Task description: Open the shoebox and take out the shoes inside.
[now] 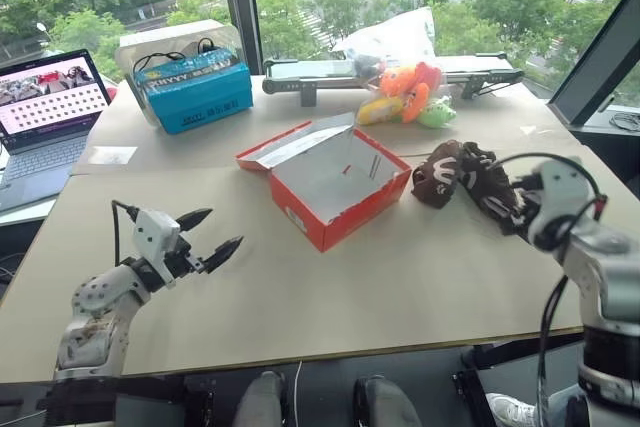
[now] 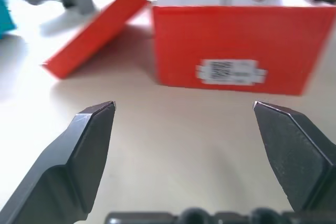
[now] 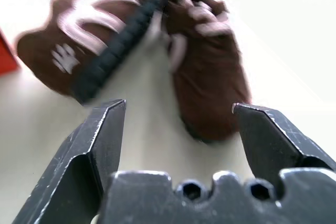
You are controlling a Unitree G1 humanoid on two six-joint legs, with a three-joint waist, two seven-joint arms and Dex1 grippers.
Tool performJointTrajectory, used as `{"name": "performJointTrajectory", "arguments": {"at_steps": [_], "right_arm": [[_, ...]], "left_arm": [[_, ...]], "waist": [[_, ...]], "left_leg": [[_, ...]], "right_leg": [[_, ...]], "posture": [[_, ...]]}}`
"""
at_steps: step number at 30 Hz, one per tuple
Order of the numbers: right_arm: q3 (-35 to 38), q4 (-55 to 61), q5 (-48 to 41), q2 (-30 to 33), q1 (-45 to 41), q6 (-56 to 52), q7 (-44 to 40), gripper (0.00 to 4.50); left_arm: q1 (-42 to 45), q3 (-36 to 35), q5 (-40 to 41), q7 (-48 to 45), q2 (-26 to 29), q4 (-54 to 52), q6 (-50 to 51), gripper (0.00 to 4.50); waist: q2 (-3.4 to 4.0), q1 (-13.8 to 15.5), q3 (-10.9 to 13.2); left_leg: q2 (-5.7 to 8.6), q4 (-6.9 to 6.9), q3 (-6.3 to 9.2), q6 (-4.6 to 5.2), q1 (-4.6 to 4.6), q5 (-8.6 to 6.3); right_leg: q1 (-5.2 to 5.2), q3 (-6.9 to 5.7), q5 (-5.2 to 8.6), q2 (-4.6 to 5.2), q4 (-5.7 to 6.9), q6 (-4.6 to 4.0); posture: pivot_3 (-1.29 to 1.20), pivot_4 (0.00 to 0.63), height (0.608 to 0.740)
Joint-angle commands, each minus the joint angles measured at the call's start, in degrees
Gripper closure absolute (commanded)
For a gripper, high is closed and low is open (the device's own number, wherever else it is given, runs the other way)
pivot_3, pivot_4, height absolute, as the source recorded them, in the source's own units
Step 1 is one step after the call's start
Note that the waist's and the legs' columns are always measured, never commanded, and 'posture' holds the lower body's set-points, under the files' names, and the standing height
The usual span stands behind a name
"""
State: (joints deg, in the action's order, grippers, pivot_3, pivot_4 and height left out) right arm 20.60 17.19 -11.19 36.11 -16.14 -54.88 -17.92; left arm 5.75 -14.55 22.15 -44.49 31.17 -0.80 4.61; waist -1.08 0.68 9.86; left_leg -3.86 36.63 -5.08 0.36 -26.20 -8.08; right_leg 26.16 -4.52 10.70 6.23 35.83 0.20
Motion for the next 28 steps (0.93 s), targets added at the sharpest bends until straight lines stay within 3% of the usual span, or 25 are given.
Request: {"name": "performJointTrajectory", "arguments": {"at_steps": [1, 9, 14, 28], "right_arm": [[2.5, 6.5, 1.2, -2.6, 6.1, 0.8, 2.8, 0.65], [-1.2, 7.6, 3.2, -7.4, 13.1, 12.8, 4.1, 0.65], [-2.1, 7.3, 3.3, -10.0, 15.4, 16.9, 4.5, 0.65], [-1.9, 5.7, 3.5, -9.4, 15.6, 18.8, 3.9, 0.65]], "left_arm": [[1.5, -3.7, -4.2, 12.4, -3.5, 4.1, -1.9, 0.00], [2.1, -3.3, -10.1, 23.8, -6.4, 10.6, -2.0, 0.00], [2.4, -3.3, -9.5, 25.2, -8.2, 10.4, -3.5, 0.00], [2.9, -3.5, -7.0, 24.9, -9.9, 10.2, -2.9, 0.00]], "waist": [[-0.03, 0.0, -0.1], [-0.13, -0.5, -0.2], [-0.15, -0.1, -0.2], [-0.16, -0.1, -0.2]], "left_leg": [[0.00, 0.00, -0.01, -0.01, 0.05, 0.00], [0.01, 0.00, -0.03, -0.01, 0.13, -0.01], [0.02, 0.00, -0.02, -0.09, 0.11, -0.06], [0.02, 0.00, -0.04, -0.10, 0.11, -0.07]], "right_leg": [[-0.04, 0.03, 0.00, 0.00, -0.02, 0.00], [-0.04, 0.16, -0.01, -0.02, 0.00, 0.02], [-0.05, 0.16, -0.01, -0.01, -0.03, 0.02], [-0.04, 0.17, -0.01, 0.00, -0.02, 0.02]], "posture": [[0.00, 0.150, 0.740], [0.00, 0.150, 0.740], [0.00, 0.150, 0.740], [0.00, 0.150, 0.740]]}}
